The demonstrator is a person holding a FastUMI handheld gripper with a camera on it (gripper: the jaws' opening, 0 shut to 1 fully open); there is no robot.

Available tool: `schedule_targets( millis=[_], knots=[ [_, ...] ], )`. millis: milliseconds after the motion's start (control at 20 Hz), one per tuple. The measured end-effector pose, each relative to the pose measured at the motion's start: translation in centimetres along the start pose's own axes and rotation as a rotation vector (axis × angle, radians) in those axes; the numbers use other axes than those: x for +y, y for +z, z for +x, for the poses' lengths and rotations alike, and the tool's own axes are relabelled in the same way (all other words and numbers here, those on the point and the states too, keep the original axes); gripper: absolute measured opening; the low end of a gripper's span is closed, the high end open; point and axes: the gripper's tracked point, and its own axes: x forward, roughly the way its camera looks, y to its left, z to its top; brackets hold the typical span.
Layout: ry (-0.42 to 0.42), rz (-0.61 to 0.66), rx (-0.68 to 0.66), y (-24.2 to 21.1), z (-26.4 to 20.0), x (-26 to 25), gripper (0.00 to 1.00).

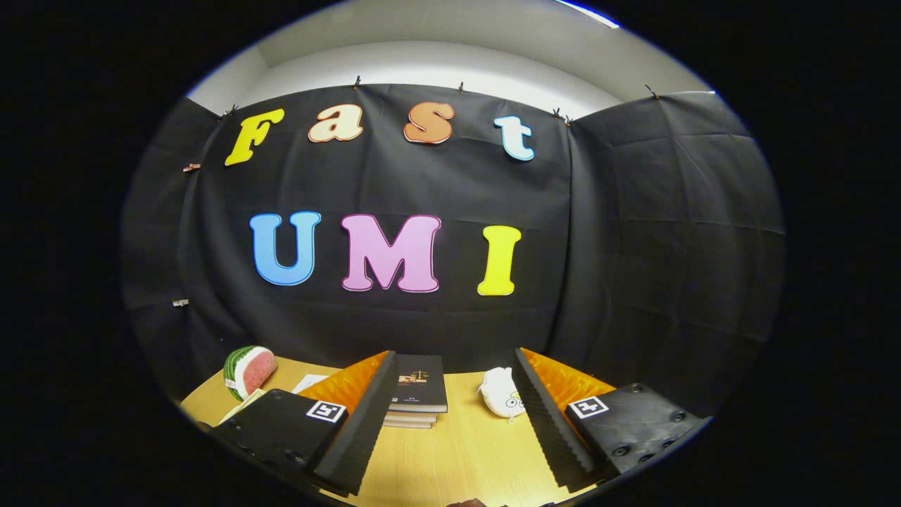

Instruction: Open the storage box then place both shoes into the box .Put the left shoe in first, then the right shoe, with the right side of both shoes facing outward in a uniform manner.

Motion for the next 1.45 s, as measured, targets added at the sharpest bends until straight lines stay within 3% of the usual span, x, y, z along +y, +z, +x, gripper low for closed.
schedule_targets(
  millis=[550, 1450],
  knots=[
    [0.046, 0.031, 0.039, -0.9, 1.1, 1.0, 0.99],
    [0.026, 0.03, 0.093, -3.0, 0.3, 0.5, 0.99]
  ],
)
